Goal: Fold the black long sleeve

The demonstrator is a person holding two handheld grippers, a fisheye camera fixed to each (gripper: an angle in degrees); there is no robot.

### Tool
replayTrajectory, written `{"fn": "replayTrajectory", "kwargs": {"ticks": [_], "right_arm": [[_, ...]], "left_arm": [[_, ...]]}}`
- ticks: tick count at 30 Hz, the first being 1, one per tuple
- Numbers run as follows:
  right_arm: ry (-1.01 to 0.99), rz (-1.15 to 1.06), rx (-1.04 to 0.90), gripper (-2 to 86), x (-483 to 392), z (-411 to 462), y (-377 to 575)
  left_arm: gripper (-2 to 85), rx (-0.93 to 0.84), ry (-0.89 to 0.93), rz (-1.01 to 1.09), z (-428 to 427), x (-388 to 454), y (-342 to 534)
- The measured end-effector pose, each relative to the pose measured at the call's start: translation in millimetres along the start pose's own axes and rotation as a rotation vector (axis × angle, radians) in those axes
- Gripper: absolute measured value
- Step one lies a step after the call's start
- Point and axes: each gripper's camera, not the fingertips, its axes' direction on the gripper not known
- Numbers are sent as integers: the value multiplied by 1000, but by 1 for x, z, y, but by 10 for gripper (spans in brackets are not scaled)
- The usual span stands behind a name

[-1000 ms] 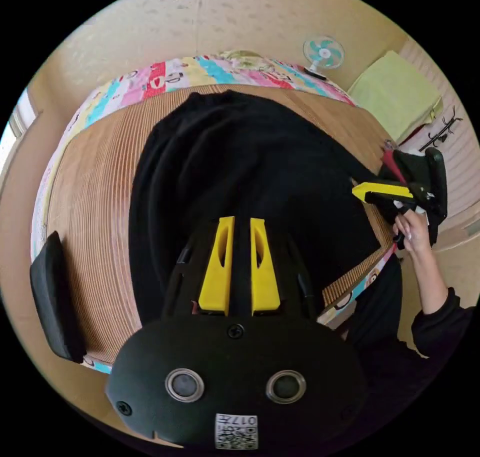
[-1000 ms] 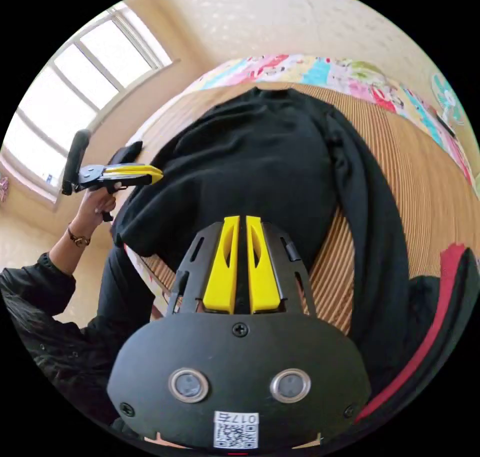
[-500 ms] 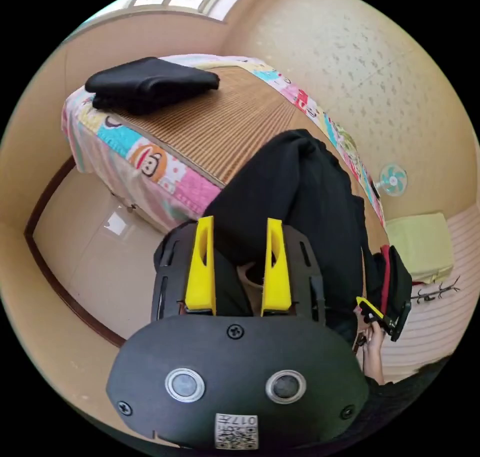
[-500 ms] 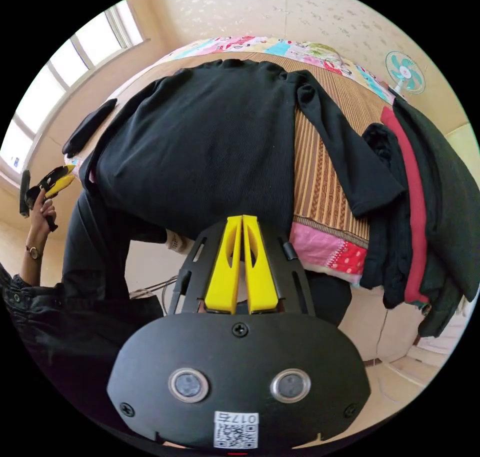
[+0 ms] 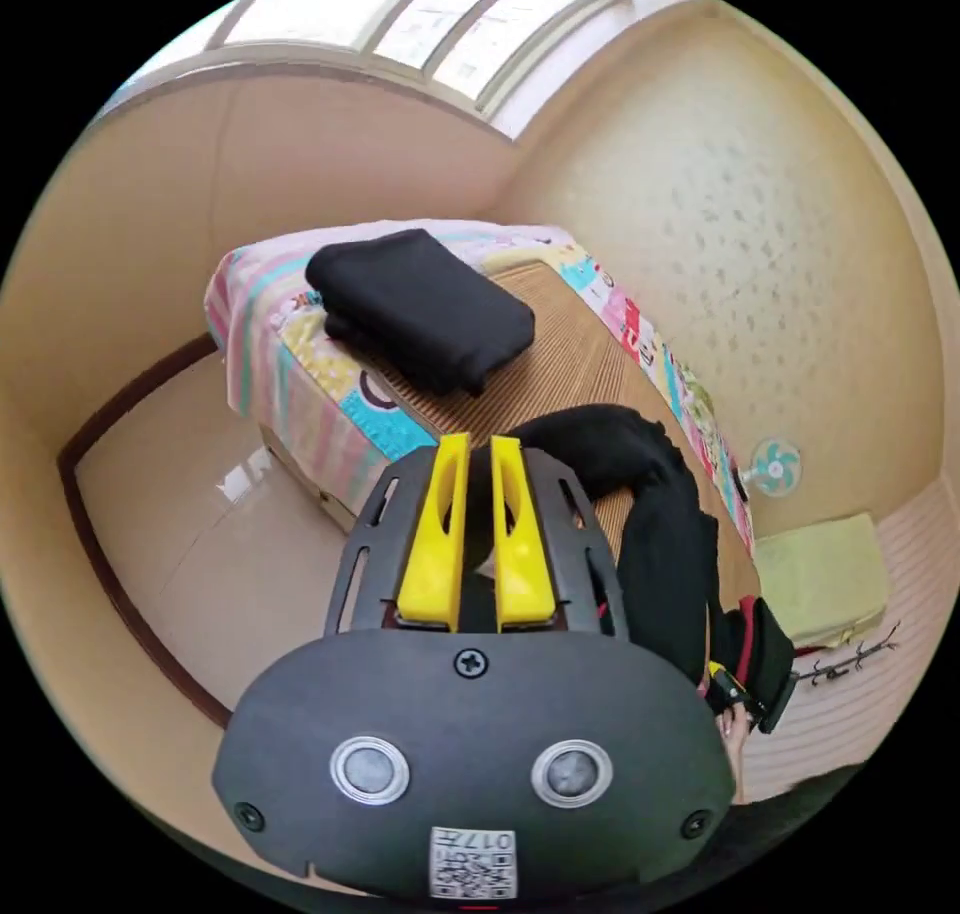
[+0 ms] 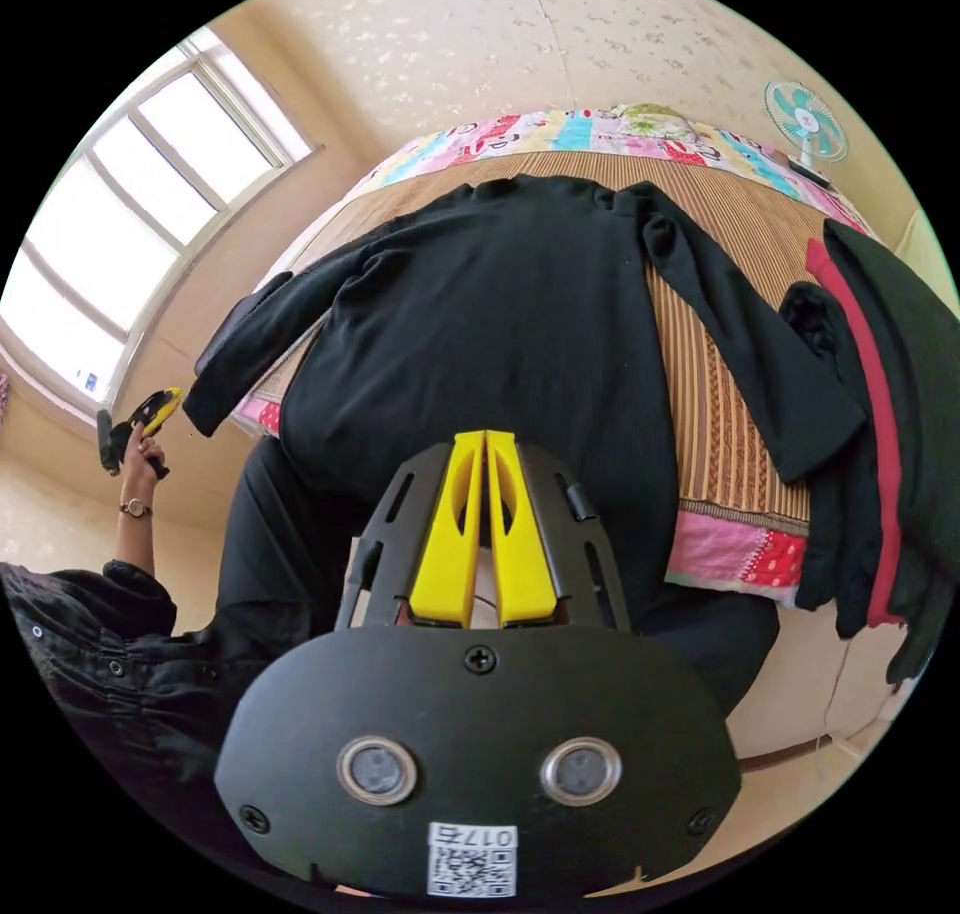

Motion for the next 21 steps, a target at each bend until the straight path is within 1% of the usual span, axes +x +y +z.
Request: {"fn": "replayTrajectory", "kwargs": {"ticks": [1, 3, 4, 6, 7, 8, 9, 10, 11, 12, 13, 14, 15, 17, 19, 20, 21], "right_arm": [[-7, 20, -17, 3, 4, 0, 6], [-28, 53, -44, 4, 8, 0, 13], [-50, 62, -50, 4, 8, -2, 17], [-73, 63, -41, 4, 4, -8, 20], [-94, 49, -25, 4, -1, -13, 19], [-127, 20, -7, 4, -7, -18, 15], [-147, 1, 2, 4, -11, -21, 11], [-177, -43, 16, 4, -20, -26, 2], [-185, -95, 26, 4, -32, -30, -9], [-179, -126, 34, 4, -39, -32, -15], [-156, -198, 46, 4, -54, -33, -25], [-127, -288, 33, 4, -70, -27, -34], [-116, -329, 13, 3, -78, -21, -37], [-92, -438, -102, 3, -107, 13, -38], [-86, -420, -191, 3, -119, 44, -26], [-93, -370, -78, 2, -116, 34, -11], [-104, -335, -64, 2, -113, 32, -6]], "left_arm": [[108, 6, 15, -58, -7, -20, -3], [176, -34, 146, -268, -13, -92, 2], [178, -46, 182, -314, -10, -105, 8], [183, -82, 352, -481, 10, -140, 44], [184, -97, 406, -527, 19, -145, 53], [185, -144, 514, -606, 38, -152, 70], [180, -183, 577, -672, 54, -157, 82], [175, -188, 591, -703, 59, -159, 88], [139, -159, 601, -767, 59, -164, 98], [77, -63, 598, -798, 45, -168, 104], [66, -1, 594, -797, 34, -168, 106], [43, 109, 582, -768, 9, -167, 105], [38, 181, 563, -702, -15, -161, 98], [34, 212, 539, -610, -46, -146, 85], [31, 268, 539, -548, -78, -120, 73], [30, 311, 548, -476, -99, -91, 59], [30, 343, 564, -378, -116, -50, 40]]}}
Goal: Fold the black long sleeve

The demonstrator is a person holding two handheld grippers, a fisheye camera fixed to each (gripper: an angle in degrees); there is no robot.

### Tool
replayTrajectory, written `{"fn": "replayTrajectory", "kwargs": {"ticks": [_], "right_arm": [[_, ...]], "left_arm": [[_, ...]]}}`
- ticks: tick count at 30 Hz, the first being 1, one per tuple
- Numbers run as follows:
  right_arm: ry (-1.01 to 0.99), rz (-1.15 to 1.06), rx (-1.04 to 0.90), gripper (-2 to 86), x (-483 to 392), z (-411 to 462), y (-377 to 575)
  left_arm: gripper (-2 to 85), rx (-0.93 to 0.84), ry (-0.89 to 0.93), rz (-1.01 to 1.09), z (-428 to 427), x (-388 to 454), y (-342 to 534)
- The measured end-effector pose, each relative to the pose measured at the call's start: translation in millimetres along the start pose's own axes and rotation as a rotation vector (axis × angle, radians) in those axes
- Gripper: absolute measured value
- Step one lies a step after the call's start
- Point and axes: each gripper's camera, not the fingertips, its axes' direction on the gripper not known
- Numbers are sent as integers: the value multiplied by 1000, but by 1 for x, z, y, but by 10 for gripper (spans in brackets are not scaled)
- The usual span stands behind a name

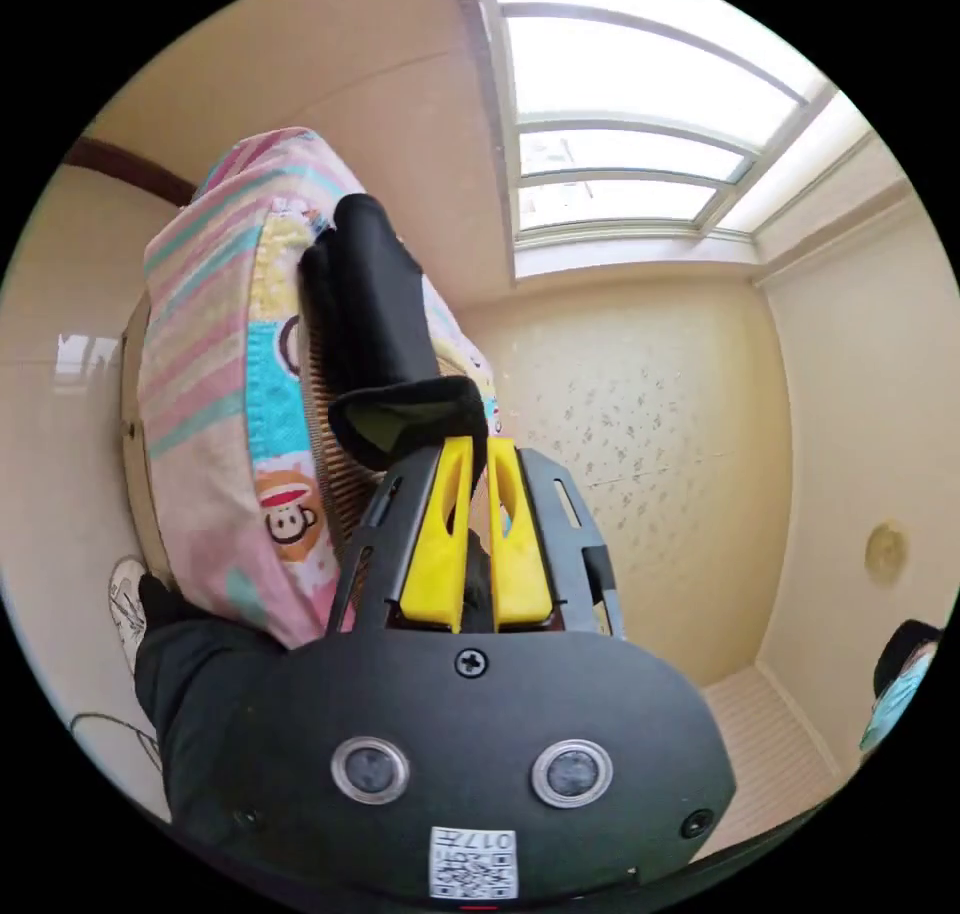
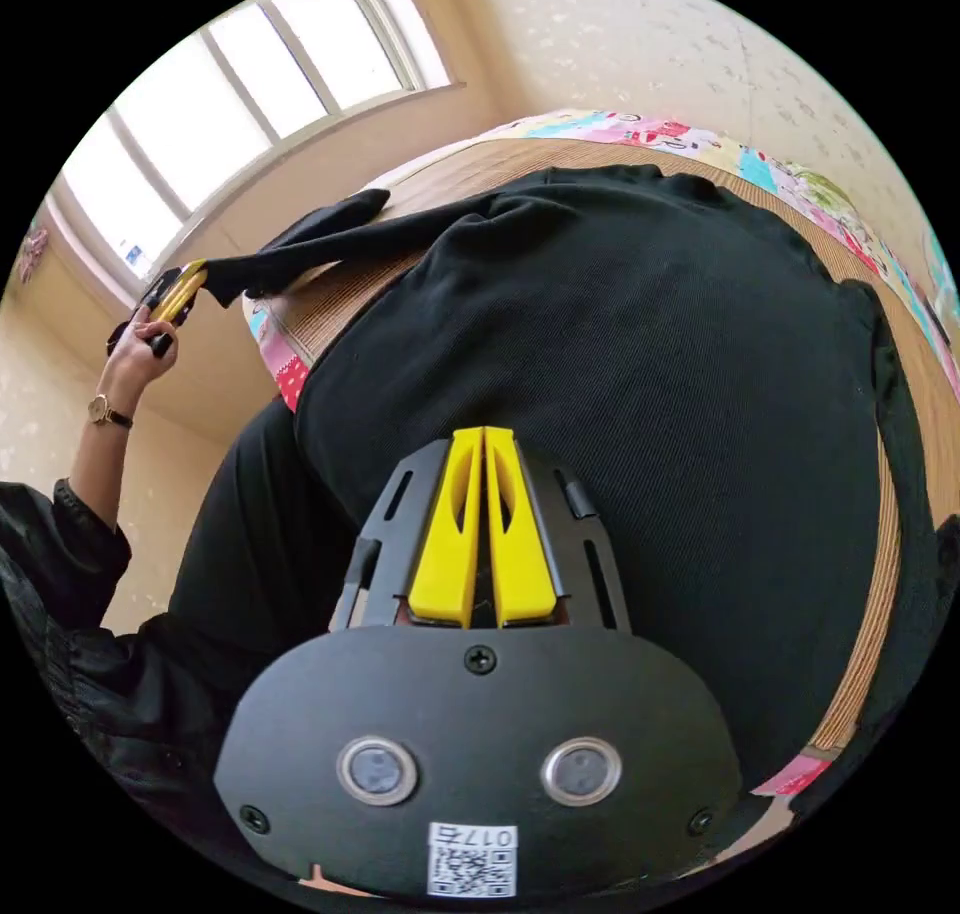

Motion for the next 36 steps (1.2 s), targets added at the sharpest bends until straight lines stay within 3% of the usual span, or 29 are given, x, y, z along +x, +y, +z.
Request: {"fn": "replayTrajectory", "kwargs": {"ticks": [3, 7, 9, 12, 14, 16, 19, 23, 26, 28, 33, 36], "right_arm": [[-89, 136, 56, 2, 10, -16, 13], [-118, 55, 30, 2, 10, -37, 7], [-170, 48, 29, 2, 16, -46, 6], [-292, 133, 5, 2, 34, -61, -1], [-333, 149, -12, 2, 38, -76, -8], [-344, 137, -54, 2, 37, -92, -14], [-345, 118, -186, 3, 43, -128, -29], [-131, 185, 70, 4, 64, -219, -21], [115, 293, 55, 5, 78, -233, 2], [192, 273, 22, 6, 71, -230, 21], [135, 311, -7, 17, 34, -288, 54], [9, 617, 205, 41, 75, -360, 78]], "left_arm": [[31, -92, 147, 288, 69, 138, 21], [35, -296, 323, 531, 188, 284, 119], [39, -499, 408, 616, 270, 347, 216], [66, -790, 448, 612, 350, 374, 328], [80, -948, 472, 619, 369, 365, 380], [85, -973, 418, 648, 355, 336, 410], [92, -957, 157, 707, 307, 262, 429], [95, -1045, -164, 793, 237, 152, 460], [58, -1149, -487, 903, 201, 80, 497], [34, -1081, -388, 961, 160, 66, 502], [11, -1092, -421, 648, 97, 22, 477], [14, -1000, -460, 593, 64, 11, 461]]}}
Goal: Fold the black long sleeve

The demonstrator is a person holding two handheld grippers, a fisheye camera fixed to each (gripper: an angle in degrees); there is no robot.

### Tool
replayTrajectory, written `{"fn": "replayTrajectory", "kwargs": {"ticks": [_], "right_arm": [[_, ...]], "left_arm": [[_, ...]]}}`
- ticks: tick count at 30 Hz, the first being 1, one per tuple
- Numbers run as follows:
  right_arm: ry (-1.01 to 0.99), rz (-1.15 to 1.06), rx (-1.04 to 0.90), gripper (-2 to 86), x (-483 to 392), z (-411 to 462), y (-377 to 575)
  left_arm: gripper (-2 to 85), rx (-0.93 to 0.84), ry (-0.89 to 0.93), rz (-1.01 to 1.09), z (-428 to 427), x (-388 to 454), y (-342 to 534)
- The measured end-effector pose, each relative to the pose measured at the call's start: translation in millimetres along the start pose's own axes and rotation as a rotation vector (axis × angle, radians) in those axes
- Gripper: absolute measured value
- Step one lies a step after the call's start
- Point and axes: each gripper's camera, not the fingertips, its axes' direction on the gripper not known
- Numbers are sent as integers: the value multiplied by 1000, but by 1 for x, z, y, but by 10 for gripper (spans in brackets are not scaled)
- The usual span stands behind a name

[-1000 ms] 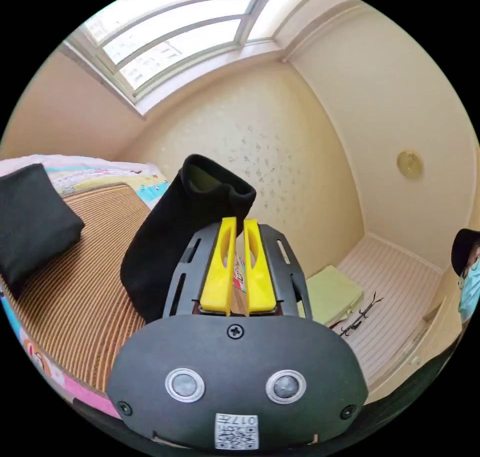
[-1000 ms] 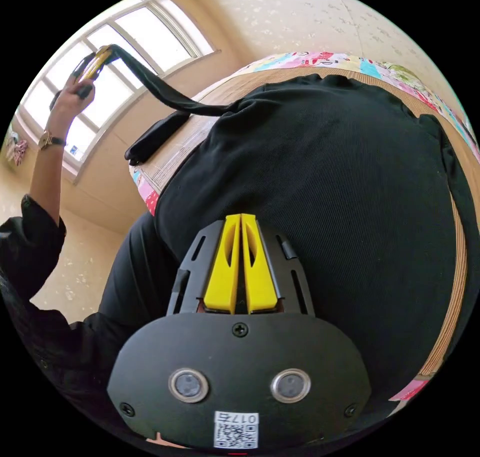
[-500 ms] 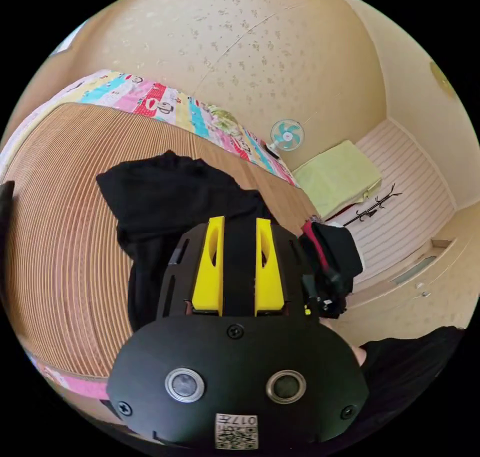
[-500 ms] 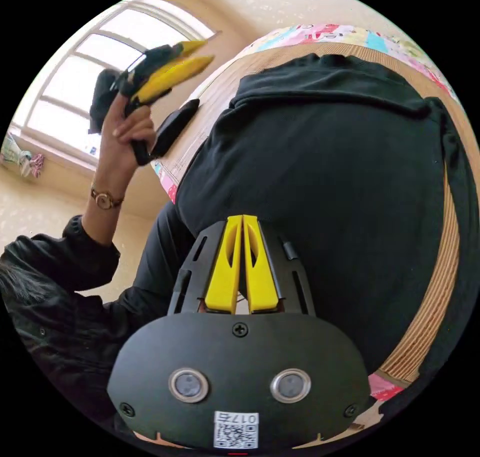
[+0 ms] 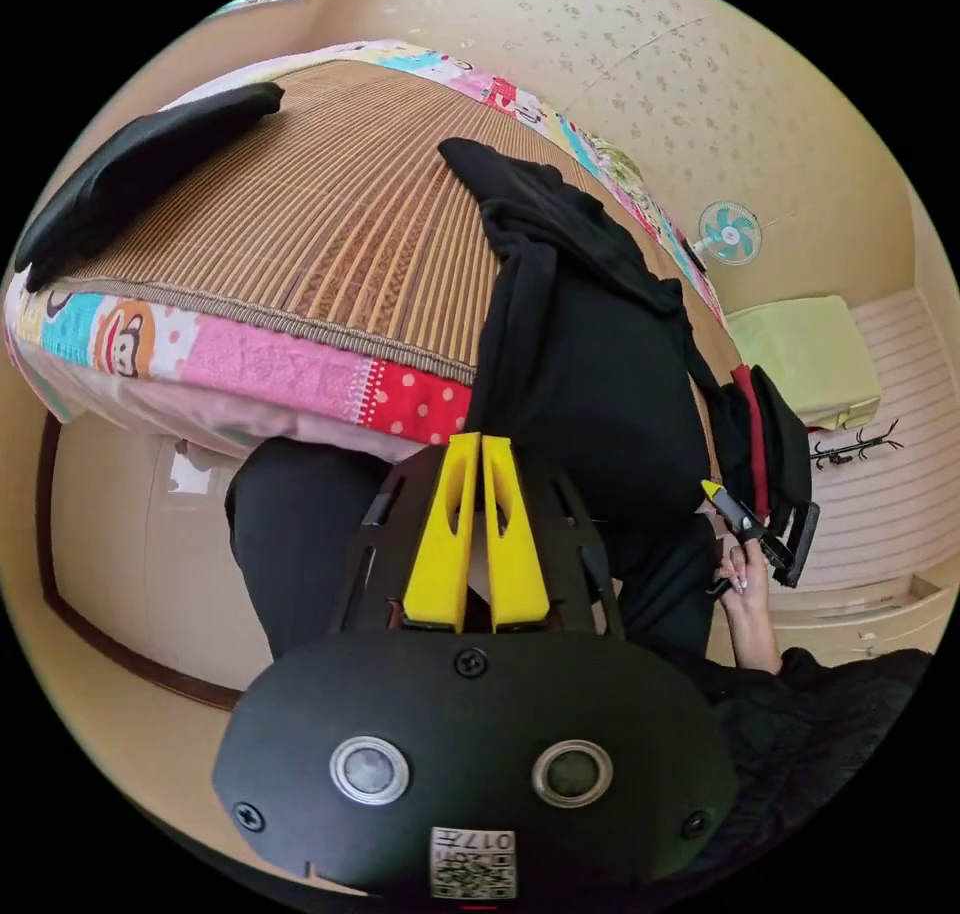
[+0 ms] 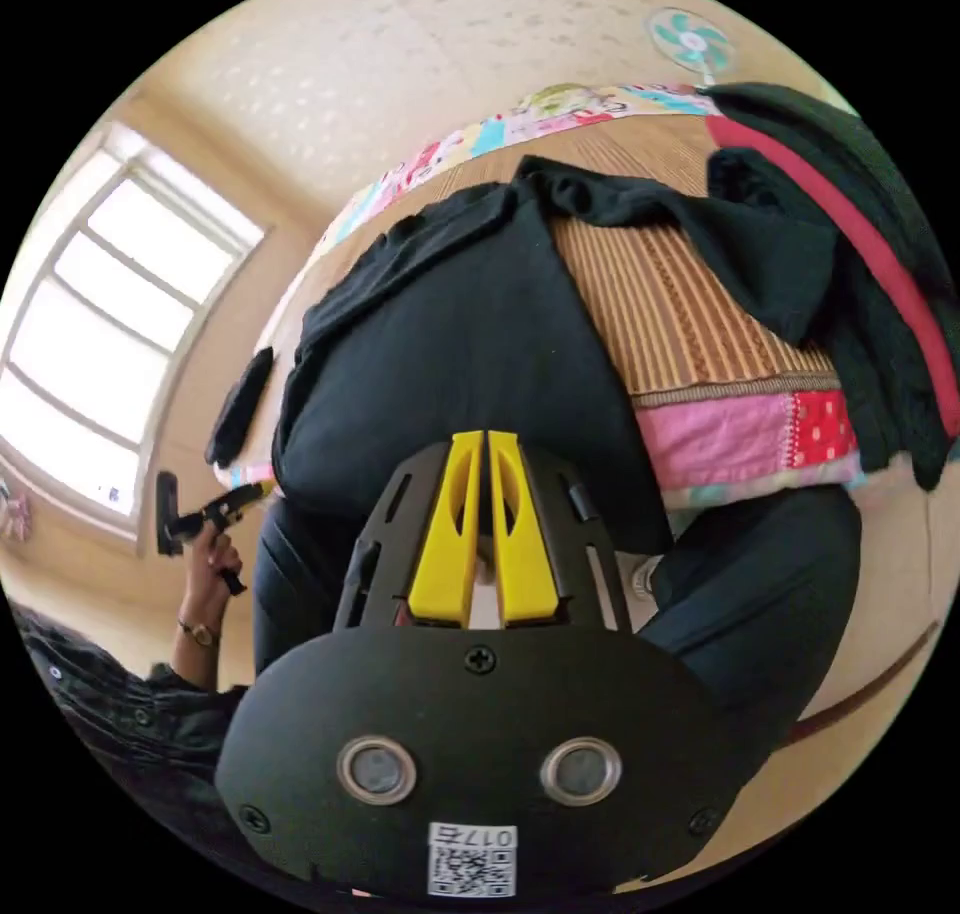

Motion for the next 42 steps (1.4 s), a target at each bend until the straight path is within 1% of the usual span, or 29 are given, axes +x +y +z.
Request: {"fn": "replayTrajectory", "kwargs": {"ticks": [2, 3, 5, 6, 7, 8, 10, 12, 13, 15, 17, 18, 19, 20, 21, 23, 24, 26, 27, 28, 30, 32, 33, 35, 37, 39, 40, 41, 42], "right_arm": [[-251, 391, 222, 81, 78, -54, -17], [-309, 473, 273, 88, 97, -62, -21], [-534, 788, 453, 106, 162, -75, -31], [-599, 867, 495, 105, 176, -74, -32], [-729, 990, 569, 102, 197, -67, -37], [-828, 1054, 642, 80, 209, -59, -44], [-875, 1104, 691, 41, 217, -52, -65], [-806, 1143, 695, 19, 202, -57, -93], [-739, 1096, 692, 13, 179, -70, -119], [-634, 891, 752, 9, 122, -105, -165], [-473, 510, 787, 7, 21, -149, -238], [-451, 408, 782, 6, -7, -155, -256], [-460, 217, 753, 7, -61, -159, -289], [-511, 53, 678, 7, -112, -150, -318], [-542, -22, 615, 8, -137, -140, -332], [-624, -277, 297, 11, -222, -80, -356], [-630, -332, 222, 12, -239, -63, -352], [-597, -495, -15, 20, -277, -3, -306], [-577, -504, -38, 23, -276, 6, -292], [-539, -452, -45, 34, -260, 17, -268], [-554, -213, -1, 67, -200, 21, -247], [-676, 228, 151, 114, -80, 8, -222], [-686, 332, 204, 119, -50, 3, -213], [-647, 656, 416, 136, 46, -28, -171], [-656, 807, 547, 145, 94, -50, -142], [-756, 966, 654, 145, 126, -54, -113], [-903, 1133, 698, 141, 145, -38, -90], [-1115, 1303, 757, 136, 159, -12, -66], [-1216, 1364, 811, 125, 164, 0, -56]], "left_arm": [[34, 40, 35, -55, -11, -15, 8], [37, 57, 64, -91, -16, -25, 10], [39, 71, 100, -127, -21, -36, 9], [40, 80, 116, -136, -25, -40, 6], [40, 86, 121, -138, -28, -41, 5], [40, 100, 126, -138, -34, -41, 3], [40, 123, 120, -133, -43, -40, 0], [40, 141, 110, -133, -55, -40, -2], [40, 145, 111, -133, -58, -40, -2], [40, 163, 116, -126, -71, -41, 0], [39, 169, 119, -121, -80, -41, 3], [39, 175, 120, -117, -85, -41, 6], [39, 178, 121, -115, -87, -41, 7], [40, 180, 124, -109, -89, -41, 9], [40, 172, 123, -99, -88, -41, 10], [40, 152, 117, -100, -83, -43, 10], [40, 138, 126, -109, -78, -45, 8], [40, 116, 165, -123, -71, -49, 4], [40, 107, 185, -124, -69, -51, 1], [40, 103, 189, -124, -68, -51, -1], [40, 90, 180, -118, -66, -54, -8], [40, 72, 187, -101, -64, -58, -14], [40, 60, 194, -92, -62, -61, -18], [40, 44, 192, -88, -60, -66, -25], [40, 38, 196, -90, -59, -71, -32], [40, 42, 220, -95, -59, -77, -40], [40, 42, 226, -99, -58, -79, -42], [40, 38, 237, -106, -58, -81, -45], [40, 39, 249, -111, -59, -83, -48]]}}
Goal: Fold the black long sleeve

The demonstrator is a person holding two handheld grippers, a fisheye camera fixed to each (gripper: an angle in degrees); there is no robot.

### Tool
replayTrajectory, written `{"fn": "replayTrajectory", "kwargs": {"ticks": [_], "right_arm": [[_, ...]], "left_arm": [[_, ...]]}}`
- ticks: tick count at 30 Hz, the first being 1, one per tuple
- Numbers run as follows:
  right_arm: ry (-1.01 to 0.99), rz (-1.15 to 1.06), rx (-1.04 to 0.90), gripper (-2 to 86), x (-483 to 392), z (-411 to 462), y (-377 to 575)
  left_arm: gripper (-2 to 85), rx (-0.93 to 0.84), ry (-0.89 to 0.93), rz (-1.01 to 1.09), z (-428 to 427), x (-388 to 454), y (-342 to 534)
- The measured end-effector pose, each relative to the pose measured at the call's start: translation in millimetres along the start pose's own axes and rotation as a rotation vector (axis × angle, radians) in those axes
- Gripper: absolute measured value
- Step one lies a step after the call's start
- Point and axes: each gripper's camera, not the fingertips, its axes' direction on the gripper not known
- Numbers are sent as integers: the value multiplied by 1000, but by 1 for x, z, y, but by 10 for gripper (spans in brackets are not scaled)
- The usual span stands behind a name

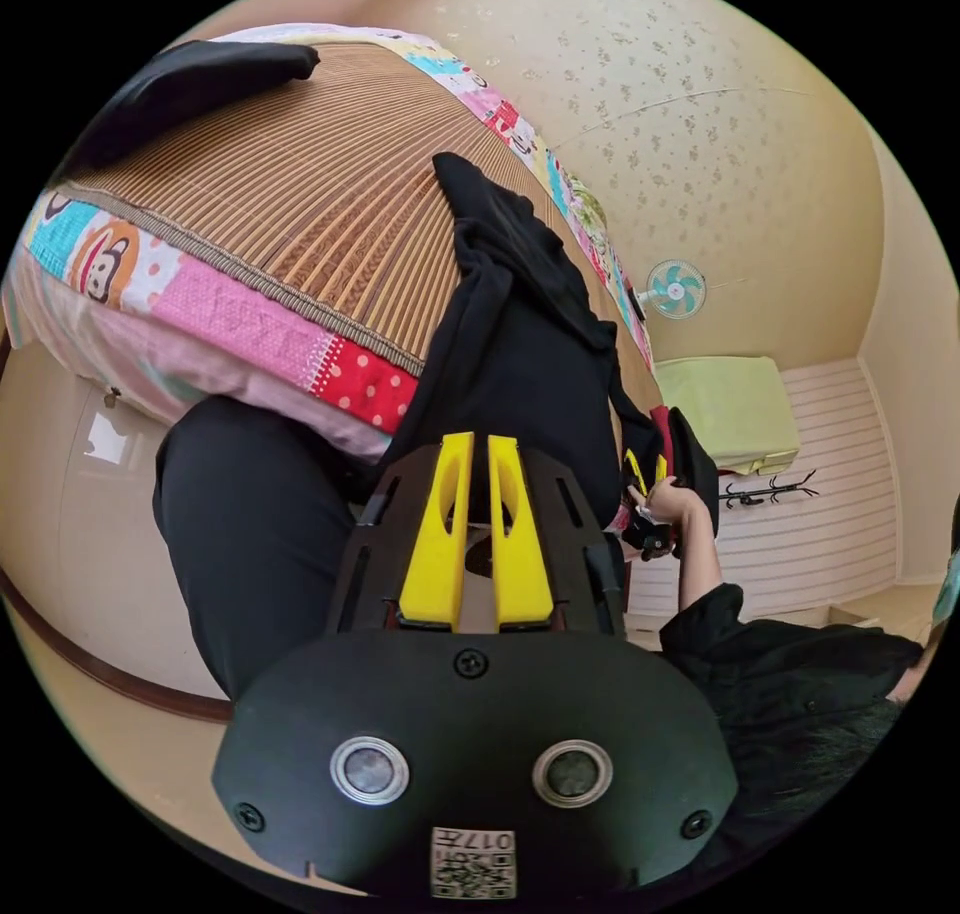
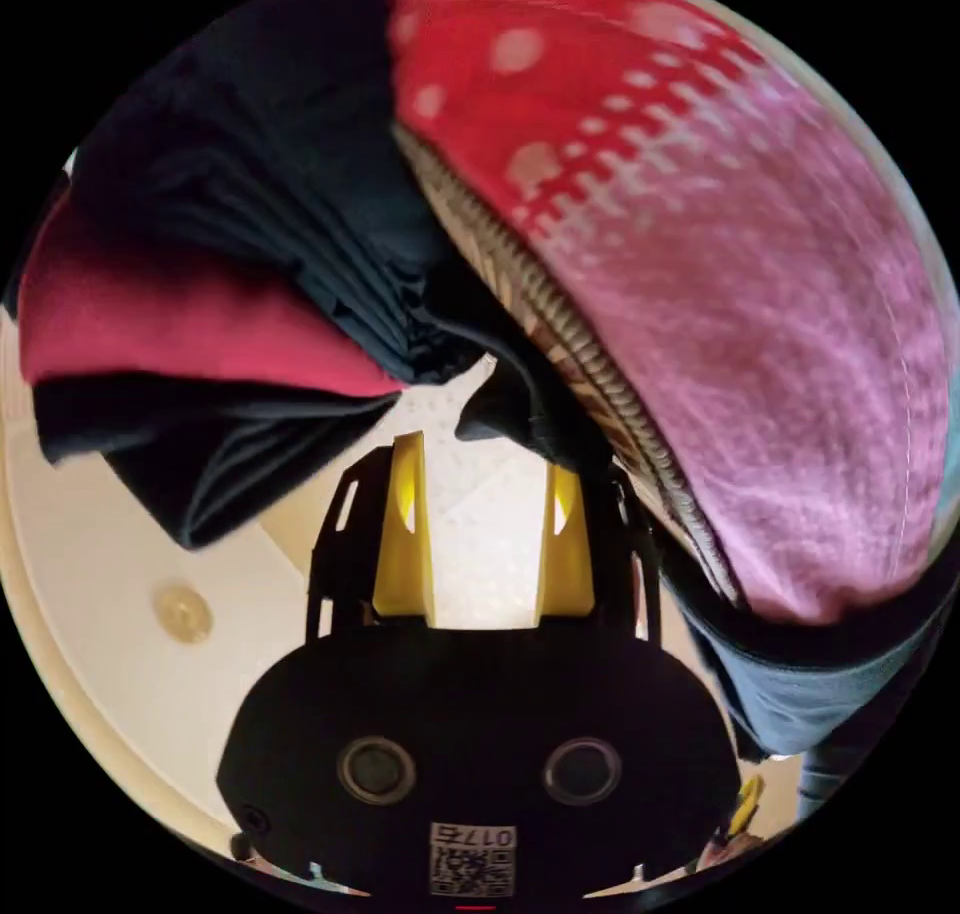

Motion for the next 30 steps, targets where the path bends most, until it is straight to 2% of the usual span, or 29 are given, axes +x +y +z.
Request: {"fn": "replayTrajectory", "kwargs": {"ticks": [1, 2, 4, 6, 9, 11, 12, 13, 14, 15, 17, 19, 21, 24, 28, 30], "right_arm": [[-121, 77, 50, 104, 16, -12, -10], [-102, 76, 62, 59, 20, -19, -21], [31, 48, 53, 27, 17, -23, -28], [131, -70, 1, 19, 6, -17, -15], [285, -446, -118, 18, -28, 16, 59], [385, -947, -217, 23, -62, 74, 149], [417, -1088, -246, 24, -65, 94, 175], [442, -1289, -347, 27, -54, 134, 224], [417, -1365, -513, 31, -29, 172, 262], [397, -1376, -619, 34, -11, 190, 278], [432, -1363, -1108, 46, 91, 251, 333], [555, -1316, -1353, 62, 176, 257, 352], [591, -1322, -1345, 69, 225, 220, 340], [768, -1366, -1186, 73, 273, 138, 278], [1115, -1486, -925, 66, 312, 21, 176], [1251, -1506, -870, 49, 330, -11, 137]], "left_arm": [[40, 3, 6, 0, -1, -1, -1], [40, 8, 14, -2, -3, -2, -3], [40, 2, 17, -7, -4, -6, -5], [40, -4, 17, -10, -8, -12, -9], [40, 8, 5, -21, -19, -19, -11], [40, 18, 11, -24, -26, -20, -12], [40, 25, 14, -18, -30, -20, -13], [40, 29, 13, -14, -32, -19, -13], [40, 32, 7, -5, -34, -18, -14], [40, 32, -2, 4, -35, -16, -15], [40, 29, -15, 13, -33, -14, -16], [42, 23, -19, 7, -29, -13, -19], [43, 41, -28, 20, -29, -8, -27], [42, 62, -129, 80, -31, 8, -47], [29, 66, -277, 219, -11, 36, -89], [2, -31, -398, 302, 38, 52, -134]]}}
